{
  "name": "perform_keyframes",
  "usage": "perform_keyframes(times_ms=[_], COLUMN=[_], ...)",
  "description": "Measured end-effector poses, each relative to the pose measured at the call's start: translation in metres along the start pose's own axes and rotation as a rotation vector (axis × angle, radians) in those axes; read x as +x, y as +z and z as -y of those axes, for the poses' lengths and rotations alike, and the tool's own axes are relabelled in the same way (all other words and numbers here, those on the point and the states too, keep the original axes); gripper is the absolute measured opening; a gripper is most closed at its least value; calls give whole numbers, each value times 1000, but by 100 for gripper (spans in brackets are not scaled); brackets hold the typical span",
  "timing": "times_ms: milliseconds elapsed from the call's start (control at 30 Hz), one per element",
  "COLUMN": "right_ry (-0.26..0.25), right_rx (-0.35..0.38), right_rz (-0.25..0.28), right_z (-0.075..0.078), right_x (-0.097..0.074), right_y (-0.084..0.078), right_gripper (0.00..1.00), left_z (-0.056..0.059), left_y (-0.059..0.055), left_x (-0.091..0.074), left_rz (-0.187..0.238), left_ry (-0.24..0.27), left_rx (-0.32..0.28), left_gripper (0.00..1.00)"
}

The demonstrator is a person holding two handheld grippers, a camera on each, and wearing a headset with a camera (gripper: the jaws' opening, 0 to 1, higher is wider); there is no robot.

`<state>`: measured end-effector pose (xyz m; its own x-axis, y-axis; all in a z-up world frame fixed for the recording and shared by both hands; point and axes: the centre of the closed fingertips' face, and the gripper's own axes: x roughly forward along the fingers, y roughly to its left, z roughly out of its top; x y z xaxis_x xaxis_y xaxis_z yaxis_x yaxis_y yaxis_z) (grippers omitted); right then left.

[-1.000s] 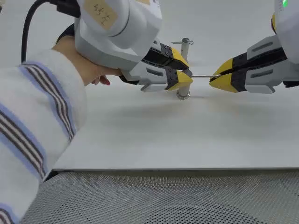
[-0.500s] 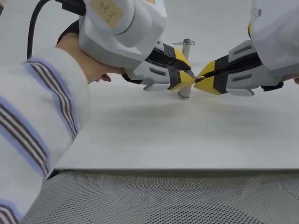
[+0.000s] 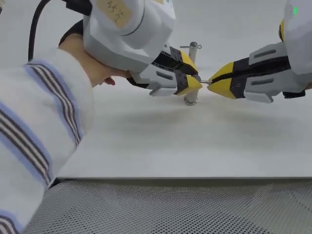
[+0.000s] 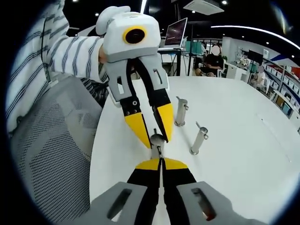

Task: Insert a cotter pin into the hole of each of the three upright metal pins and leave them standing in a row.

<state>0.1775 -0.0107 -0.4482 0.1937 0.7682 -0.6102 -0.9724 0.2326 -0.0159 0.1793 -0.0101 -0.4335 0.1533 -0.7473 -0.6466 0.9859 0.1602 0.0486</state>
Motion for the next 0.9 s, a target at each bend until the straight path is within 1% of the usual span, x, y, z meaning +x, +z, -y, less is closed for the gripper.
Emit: perform_keyframes(times_ms=[67, 167, 200, 367, 433, 533, 567, 600, 633, 667, 733, 800, 833, 867, 900], right_ry=[-5, 4, 3, 0, -4, -14, -19, -27, -30, -31, -31, -29, -26, -23, -16], right_rx=[-4, -7, -18, -16, -11, 3, 4, 5, 7, 14, 25, 39, 51, 58, 69], right_rz=[5, 15, 7, 9, 13, 16, 16, 18, 22, 29, 41, 56, 70, 78, 92], right_z=[0, -2, -6, -7, -7, -6, -6, -5, -6, -6, -7, -9, -10, -11, -12], right_x=[2, 5, 7, 6, 5, 3, 3, 2, 2, 2, 2, 4, 5, 6, 8], right_y=[2, 5, 8, 8, 8, 7, 6, 6, 6, 6, 6, 6, 6, 7, 7], right_gripper=[0, 0, 0, 0, 0, 0, 3, 6, 8, 11, 15, 17, 18, 19, 19], left_z=[0, 0, 0, 1, 3, 4, 5, 5, 5, 5, 4, 5, 6, 7, 9], left_y=[0, -1, -1, 0, 2, 3, 3, 5, 6, 7, 6, 5, 7, 7, 7], left_x=[0, 0, 0, -2, -2, -4, -5, -7, -8, -11, -15, -22, -26, -28, -32], left_rz=[-2, -4, -5, -7, 6, 18, 23, 42, 51, 72, 88, 117, 148, 167, 196], left_ry=[1, 2, 2, 4, -5, -10, -15, -8, -4, 3, 15, 24, 33, 30, 30], left_rx=[1, 2, 2, -6, -34, -39, -48, -53, -57, -73, -94, -126, -152, -185, -228], left_gripper=[9, 9, 9, 9, 9, 11, 13, 19, 24, 28, 36, 43, 47, 50, 53])
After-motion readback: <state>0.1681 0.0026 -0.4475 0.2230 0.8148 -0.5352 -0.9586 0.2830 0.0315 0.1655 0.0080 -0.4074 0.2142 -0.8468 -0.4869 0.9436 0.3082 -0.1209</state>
